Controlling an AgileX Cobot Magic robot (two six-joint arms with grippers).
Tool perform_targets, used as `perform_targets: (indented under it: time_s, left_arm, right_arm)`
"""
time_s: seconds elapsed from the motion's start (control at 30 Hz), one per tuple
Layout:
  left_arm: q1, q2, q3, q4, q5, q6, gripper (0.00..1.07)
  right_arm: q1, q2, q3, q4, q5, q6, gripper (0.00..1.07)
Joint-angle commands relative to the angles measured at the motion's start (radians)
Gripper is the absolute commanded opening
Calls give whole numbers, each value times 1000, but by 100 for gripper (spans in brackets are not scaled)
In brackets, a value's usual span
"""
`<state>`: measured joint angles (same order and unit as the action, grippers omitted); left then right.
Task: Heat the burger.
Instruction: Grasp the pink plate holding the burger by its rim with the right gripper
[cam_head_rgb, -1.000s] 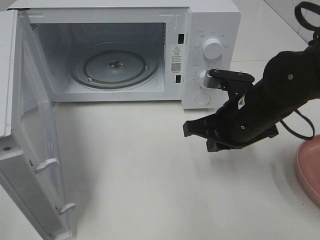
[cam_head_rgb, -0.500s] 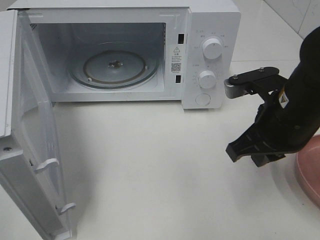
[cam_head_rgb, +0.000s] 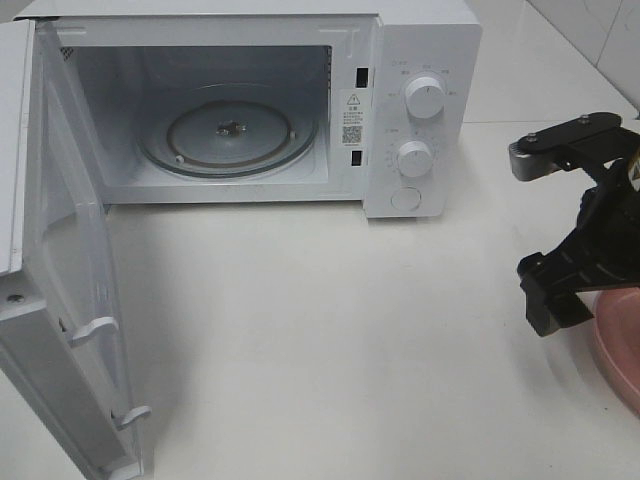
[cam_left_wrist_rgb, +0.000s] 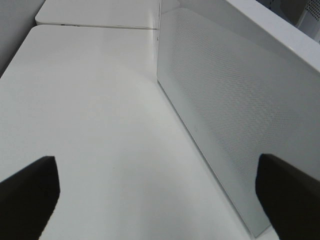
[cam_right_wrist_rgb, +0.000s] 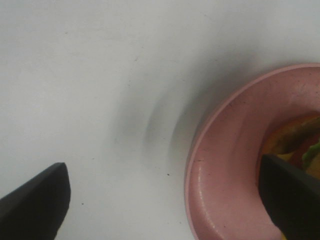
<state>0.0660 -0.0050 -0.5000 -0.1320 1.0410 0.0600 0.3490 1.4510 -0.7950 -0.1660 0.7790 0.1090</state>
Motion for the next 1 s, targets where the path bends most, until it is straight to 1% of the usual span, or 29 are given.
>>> perform_targets:
  time_s: [0.03, 0.07, 0.1, 0.17, 0.27, 0.73, 0.83, 1.0]
  left_arm:
    - [-5, -19, 3, -4, -6, -1, 100]
    - [-5, -19, 3, -4, -6, -1, 100]
    - [-5, -19, 3, -4, -6, -1, 100]
    - [-5, -19, 3, -4, -6, -1, 100]
    - [-5, -19, 3, -4, -6, -1, 100]
    - [-5, -19, 3, -4, -6, -1, 100]
    - [-5, -19, 3, -4, -6, -1, 100]
    - [-5, -19, 3, -3, -6, -1, 100]
  right_arm:
    - [-49, -2, -2, -12, 10, -9, 99]
    - [-84, -2, -2, -12, 7, -9, 98]
    - [-84, -2, -2, -12, 7, -9, 98]
    - [-118, 19, -1, -9, 2, -7, 97]
    - [-142, 52, -1, 8, -2, -5, 96]
    - [-157, 211, -1, 10, -99, 23, 93]
    - [-177, 241, -1, 13, -104, 31, 93]
    - [-189, 279, 29, 10, -138, 29, 92]
